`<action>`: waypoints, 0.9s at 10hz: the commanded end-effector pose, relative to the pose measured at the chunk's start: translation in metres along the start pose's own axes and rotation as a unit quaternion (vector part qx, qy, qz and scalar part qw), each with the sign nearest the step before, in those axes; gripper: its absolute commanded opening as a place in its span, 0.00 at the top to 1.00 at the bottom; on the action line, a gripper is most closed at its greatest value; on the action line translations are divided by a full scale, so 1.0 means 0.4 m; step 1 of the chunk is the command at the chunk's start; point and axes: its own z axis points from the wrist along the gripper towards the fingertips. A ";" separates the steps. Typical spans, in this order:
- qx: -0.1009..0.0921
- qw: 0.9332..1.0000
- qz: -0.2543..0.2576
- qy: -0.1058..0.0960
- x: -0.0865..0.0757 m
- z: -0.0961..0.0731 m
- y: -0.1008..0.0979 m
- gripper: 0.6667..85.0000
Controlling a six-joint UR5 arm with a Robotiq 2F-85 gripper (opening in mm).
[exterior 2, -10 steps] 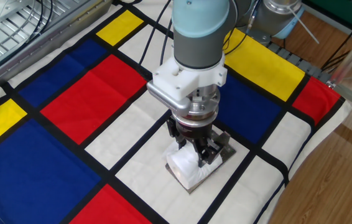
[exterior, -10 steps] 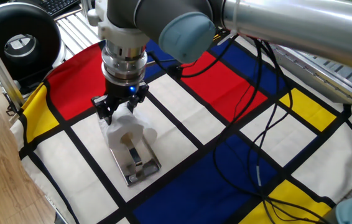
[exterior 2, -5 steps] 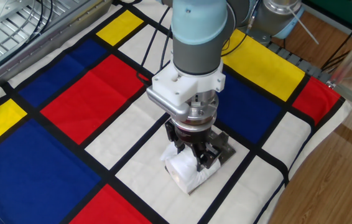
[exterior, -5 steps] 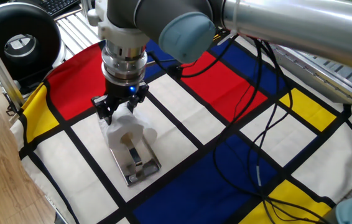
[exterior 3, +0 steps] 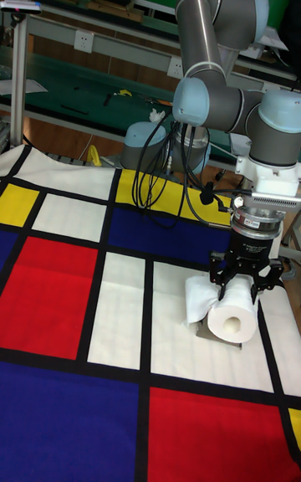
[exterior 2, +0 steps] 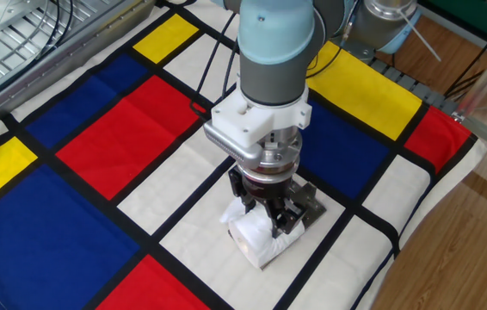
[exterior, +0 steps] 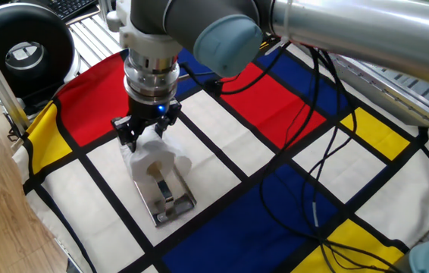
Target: Put the toilet paper on its holder
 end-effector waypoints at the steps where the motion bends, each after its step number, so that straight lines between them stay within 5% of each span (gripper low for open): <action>1: -0.004 1.000 0.006 0.000 0.013 -0.004 0.001 0.99; 9: -0.005 1.000 0.016 -0.007 0.081 -0.010 0.013 0.99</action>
